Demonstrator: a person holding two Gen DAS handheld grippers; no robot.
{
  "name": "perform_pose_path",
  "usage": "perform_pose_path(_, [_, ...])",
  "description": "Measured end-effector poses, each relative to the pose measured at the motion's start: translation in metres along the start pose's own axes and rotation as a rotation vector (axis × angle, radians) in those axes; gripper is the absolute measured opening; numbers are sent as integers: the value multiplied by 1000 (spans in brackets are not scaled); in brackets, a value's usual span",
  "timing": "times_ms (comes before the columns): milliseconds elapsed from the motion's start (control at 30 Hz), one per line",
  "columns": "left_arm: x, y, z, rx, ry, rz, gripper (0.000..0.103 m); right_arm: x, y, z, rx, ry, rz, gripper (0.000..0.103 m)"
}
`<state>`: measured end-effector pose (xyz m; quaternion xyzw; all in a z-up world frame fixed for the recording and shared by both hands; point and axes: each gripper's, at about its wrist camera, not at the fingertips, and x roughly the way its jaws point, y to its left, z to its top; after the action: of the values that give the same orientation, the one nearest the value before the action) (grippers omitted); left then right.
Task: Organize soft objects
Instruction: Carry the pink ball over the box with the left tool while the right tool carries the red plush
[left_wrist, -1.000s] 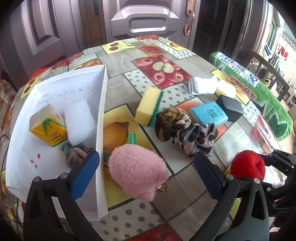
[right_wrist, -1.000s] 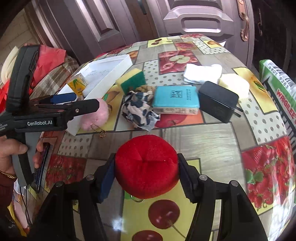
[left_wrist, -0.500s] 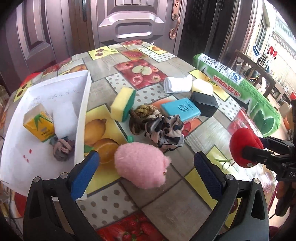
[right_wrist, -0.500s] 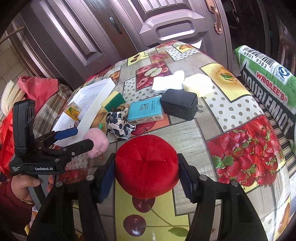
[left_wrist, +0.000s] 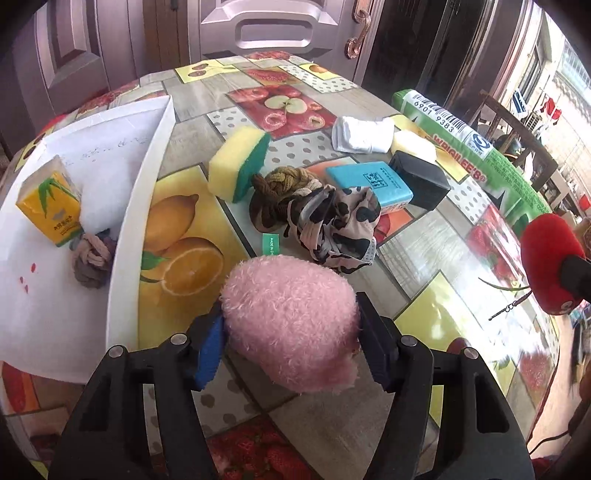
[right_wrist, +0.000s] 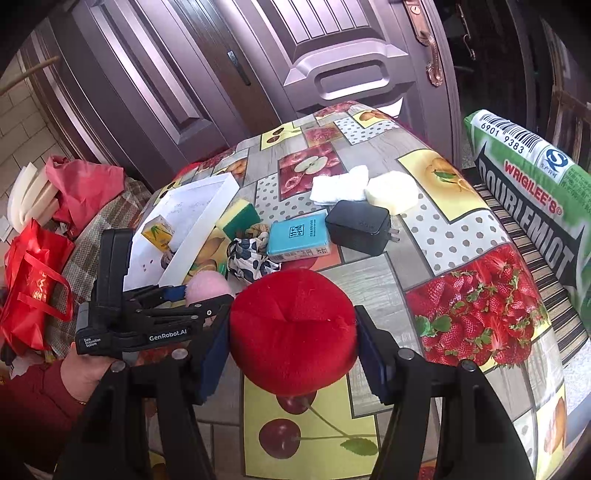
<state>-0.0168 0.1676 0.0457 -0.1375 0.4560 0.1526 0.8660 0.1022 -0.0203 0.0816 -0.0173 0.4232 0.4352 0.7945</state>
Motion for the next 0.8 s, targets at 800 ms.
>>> perform_pose_path(800, [-310,98,-31,-351,-697,226,65,-139,84,91,-177,-557,10,63])
